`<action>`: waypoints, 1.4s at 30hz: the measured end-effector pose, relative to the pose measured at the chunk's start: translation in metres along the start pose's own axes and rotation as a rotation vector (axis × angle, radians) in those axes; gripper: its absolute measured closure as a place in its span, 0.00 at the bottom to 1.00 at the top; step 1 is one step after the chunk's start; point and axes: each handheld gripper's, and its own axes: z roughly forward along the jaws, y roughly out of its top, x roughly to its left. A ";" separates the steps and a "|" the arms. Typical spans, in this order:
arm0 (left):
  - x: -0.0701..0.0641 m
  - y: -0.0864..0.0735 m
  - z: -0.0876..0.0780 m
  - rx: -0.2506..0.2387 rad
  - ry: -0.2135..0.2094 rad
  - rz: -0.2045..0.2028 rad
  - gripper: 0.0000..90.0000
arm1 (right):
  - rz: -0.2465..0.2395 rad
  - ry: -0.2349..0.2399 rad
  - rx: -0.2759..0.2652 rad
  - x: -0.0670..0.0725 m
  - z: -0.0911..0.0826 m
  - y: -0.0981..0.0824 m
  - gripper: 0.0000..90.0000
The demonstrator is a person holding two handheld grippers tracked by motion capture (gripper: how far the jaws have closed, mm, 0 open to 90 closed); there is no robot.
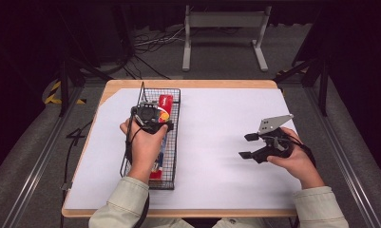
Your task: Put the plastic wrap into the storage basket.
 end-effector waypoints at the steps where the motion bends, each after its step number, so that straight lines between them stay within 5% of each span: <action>1: 0.002 0.002 -0.002 -0.026 -0.009 0.025 0.27 | 0.003 0.001 -0.002 0.000 0.000 0.000 0.32; 2: 0.004 0.005 -0.003 -0.043 -0.034 0.042 0.26 | 0.002 0.001 -0.003 -0.001 0.000 -0.001 0.32; 4: 0.011 0.011 -0.005 -0.077 -0.156 0.072 0.25 | 0.005 -0.002 -0.001 -0.001 0.000 -0.002 0.32; 5: 0.017 0.015 -0.011 -0.125 -0.167 0.120 0.25 | 0.008 -0.004 0.000 -0.002 0.000 -0.002 0.32; 12: 0.039 0.028 -0.024 -0.201 -0.224 0.208 0.25 | 0.020 -0.010 0.001 -0.005 0.000 -0.006 0.32; 16: 0.058 0.034 -0.026 -0.288 -0.285 0.237 0.23 | 0.018 -0.012 0.000 -0.004 0.001 -0.006 0.33; 21: 0.082 0.040 -0.026 -0.317 -0.284 0.313 0.23 | 0.020 -0.011 0.005 -0.004 0.002 -0.007 0.33; 27: 0.106 0.037 -0.020 -0.313 -0.337 0.391 0.22 | 0.023 -0.007 -0.003 -0.005 0.000 -0.009 0.32; 31: 0.120 0.032 -0.018 -0.316 -0.362 0.392 0.20 | 0.023 -0.006 -0.013 -0.006 -0.001 -0.010 0.32; 36: 0.148 0.016 -0.008 -0.287 -0.295 0.356 0.19 | 0.019 -0.012 -0.016 -0.006 0.000 -0.011 0.32; 42: 0.165 0.000 0.001 -0.276 -0.294 0.317 0.18 | 0.012 -0.035 -0.042 -0.011 0.001 -0.015 0.35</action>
